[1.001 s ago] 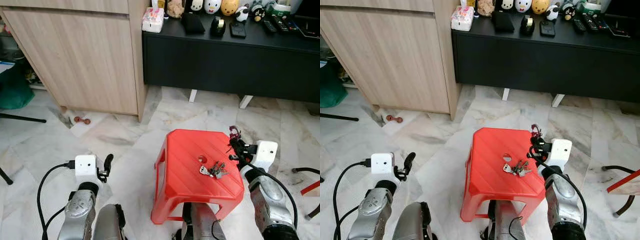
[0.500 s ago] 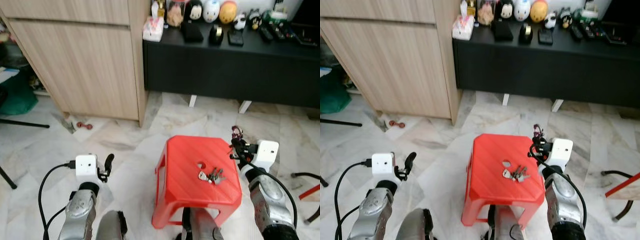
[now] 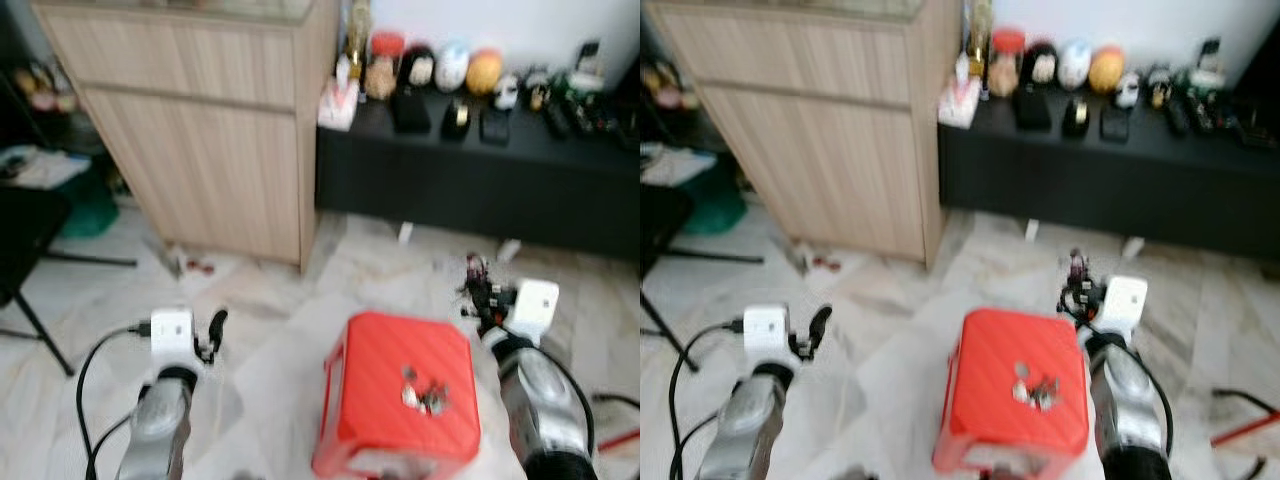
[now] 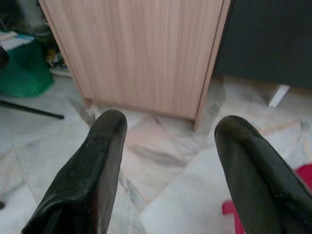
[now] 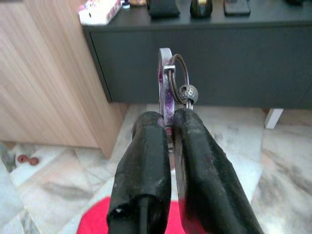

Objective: Hang keys on a hook

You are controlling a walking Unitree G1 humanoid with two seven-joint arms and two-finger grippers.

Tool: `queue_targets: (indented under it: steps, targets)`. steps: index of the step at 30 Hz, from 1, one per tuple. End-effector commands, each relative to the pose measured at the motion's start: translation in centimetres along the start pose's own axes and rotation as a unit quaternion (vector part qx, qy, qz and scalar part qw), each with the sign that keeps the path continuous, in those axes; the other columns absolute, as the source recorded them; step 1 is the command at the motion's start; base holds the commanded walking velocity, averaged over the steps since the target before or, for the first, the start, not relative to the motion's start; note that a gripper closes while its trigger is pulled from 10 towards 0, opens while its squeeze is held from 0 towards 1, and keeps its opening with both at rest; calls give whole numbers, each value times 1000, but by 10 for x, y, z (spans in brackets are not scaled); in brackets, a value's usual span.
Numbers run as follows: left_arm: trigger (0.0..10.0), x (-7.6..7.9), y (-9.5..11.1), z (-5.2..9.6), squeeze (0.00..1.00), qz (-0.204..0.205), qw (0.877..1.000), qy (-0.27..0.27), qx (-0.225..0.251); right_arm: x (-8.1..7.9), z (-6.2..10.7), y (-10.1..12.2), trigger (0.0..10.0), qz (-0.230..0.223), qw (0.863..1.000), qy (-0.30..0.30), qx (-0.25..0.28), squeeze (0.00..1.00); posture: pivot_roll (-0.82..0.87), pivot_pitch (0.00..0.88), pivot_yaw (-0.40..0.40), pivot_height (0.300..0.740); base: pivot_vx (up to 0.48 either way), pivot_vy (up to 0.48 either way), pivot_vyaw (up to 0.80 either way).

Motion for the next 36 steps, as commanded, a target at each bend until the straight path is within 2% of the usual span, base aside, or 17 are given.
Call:
queue_targets:
  steps: [1,16,36]
  targets:
    - [10000,0,-4,0,0,1,1000,-1,-5,6,3,-7,10000,1,1000,-10,-11,0,-75,30,-68,740,0,0,0]
    - [10000,1,-9,1,0,2,1000,-7,-10,12,4,-10,10000,6,999,-35,-17,0,-73,0,-65,740,0,0,0]
    - [10000,1,-5,-1,0,-2,1000,-10,-2,16,1,-11,10000,6,998,-53,-23,0,-64,25,-63,740,0,0,0]
Point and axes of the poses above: a point about 5 cm out from each wrist's last joint towards the gripper, its own z axis pointing back from the gripper into the wrist, its own y axis along the axis of the wrist's last joint, x = y × z, the point moved 5 cm from there along -z, pointing out of the wrist towards the gripper, and after that the axes turned 13 degrees about z, right-handed, at the moved point
